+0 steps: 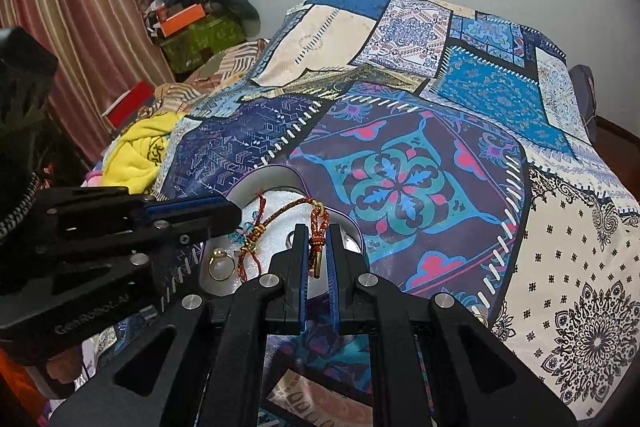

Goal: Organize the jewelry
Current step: 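Carry the bracelet and charm over the heart tin and open both grippers, then withdraw both grippers from the tin toward the remaining rings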

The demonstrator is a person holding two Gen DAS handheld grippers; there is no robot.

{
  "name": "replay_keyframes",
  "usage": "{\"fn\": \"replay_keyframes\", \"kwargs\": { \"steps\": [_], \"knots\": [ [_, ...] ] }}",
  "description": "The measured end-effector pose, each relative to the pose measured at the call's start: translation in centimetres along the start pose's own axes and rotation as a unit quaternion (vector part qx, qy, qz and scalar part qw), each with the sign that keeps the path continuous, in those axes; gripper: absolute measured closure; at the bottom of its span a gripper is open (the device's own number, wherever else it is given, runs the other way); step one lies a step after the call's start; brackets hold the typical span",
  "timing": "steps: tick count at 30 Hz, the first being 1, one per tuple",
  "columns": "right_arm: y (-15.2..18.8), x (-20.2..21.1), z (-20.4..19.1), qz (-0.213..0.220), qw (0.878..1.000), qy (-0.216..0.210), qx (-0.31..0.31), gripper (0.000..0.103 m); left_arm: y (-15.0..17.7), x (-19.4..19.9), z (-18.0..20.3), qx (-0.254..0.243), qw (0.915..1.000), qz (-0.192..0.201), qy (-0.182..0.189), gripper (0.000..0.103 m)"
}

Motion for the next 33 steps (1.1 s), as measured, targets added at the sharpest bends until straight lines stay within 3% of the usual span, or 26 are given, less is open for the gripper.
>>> {"fn": "replay_keyframes", "kwargs": {
  "steps": [8,12,16,22,33],
  "knots": [
    [0.1,-0.1,0.0,-0.013,1.000,-0.007,-0.004,0.095,-0.1,1.3,-0.2,0.007,0.9999,0.011,-0.008,0.092],
    [0.2,0.3,0.1,-0.022,0.999,-0.016,-0.019,0.081,-0.2,2.2,-0.6,0.013,0.9995,0.018,-0.021,0.086],
    [-0.2,1.7,0.4,-0.007,1.000,-0.013,-0.027,0.070,-0.5,3.3,-0.7,0.015,0.9989,0.032,-0.032,0.073],
    [-1.1,4.1,1.0,0.019,0.999,0.002,-0.029,0.060,-1.0,5.0,-0.3,0.018,0.9975,0.052,-0.044,0.059],
    [-1.4,8.2,4.3,0.050,0.997,0.040,-0.045,0.060,-0.9,5.2,3.0,0.004,0.9985,0.046,-0.028,0.058]
  ]
}}
Point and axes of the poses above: each gripper's, at about its wrist camera, not at the fingertips, and x roughly against the way its jaws point, z to its right, y to its underside, the point moved 6 cm from there along -x, roughly the way its jaws point, and after that the axes turned 6 degrees about z, right-handed, at the moved point
